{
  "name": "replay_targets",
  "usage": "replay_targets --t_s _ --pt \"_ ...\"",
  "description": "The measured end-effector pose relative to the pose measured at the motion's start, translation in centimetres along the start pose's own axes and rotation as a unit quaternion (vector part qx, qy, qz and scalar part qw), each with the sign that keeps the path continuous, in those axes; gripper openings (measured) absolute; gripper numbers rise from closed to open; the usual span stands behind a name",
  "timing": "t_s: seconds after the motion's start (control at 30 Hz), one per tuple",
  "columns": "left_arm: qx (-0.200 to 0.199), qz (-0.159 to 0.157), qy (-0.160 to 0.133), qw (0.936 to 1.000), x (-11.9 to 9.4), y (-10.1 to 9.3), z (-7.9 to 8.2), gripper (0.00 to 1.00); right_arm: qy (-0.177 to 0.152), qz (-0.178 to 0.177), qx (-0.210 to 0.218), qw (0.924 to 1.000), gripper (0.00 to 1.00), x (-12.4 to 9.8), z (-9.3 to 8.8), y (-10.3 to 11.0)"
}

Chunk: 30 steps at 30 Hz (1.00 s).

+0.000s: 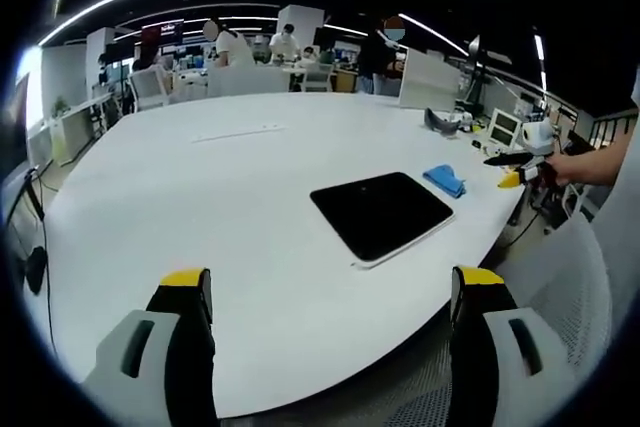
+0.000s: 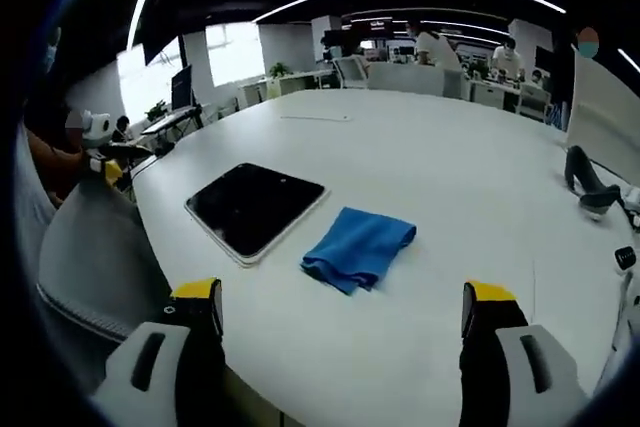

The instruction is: Wipe the mirror surface with the cleaning cloth until all visible marks leave the cleaned area.

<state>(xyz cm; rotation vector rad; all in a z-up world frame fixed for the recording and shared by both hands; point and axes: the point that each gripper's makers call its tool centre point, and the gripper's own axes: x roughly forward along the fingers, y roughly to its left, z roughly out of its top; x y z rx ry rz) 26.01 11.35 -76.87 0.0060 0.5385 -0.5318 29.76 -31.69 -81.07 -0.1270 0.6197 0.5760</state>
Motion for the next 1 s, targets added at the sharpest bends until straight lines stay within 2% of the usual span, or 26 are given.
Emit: replay_targets --t_s 0.33,1.0 --pt "0.000 -0.001 -0.003 1.0000 -0.08 0.05 0.06 0.99 -0.007 -0.004 0.030 0.9995 0.98 -0.42 -0.54 0.01" --pt "0.004 0.001 0.003 1.0000 -0.47 -0.18 -0.35 0.99 -0.011 -0.008 0.038 0.9992 0.98 -0.67 -0.26 0.06"
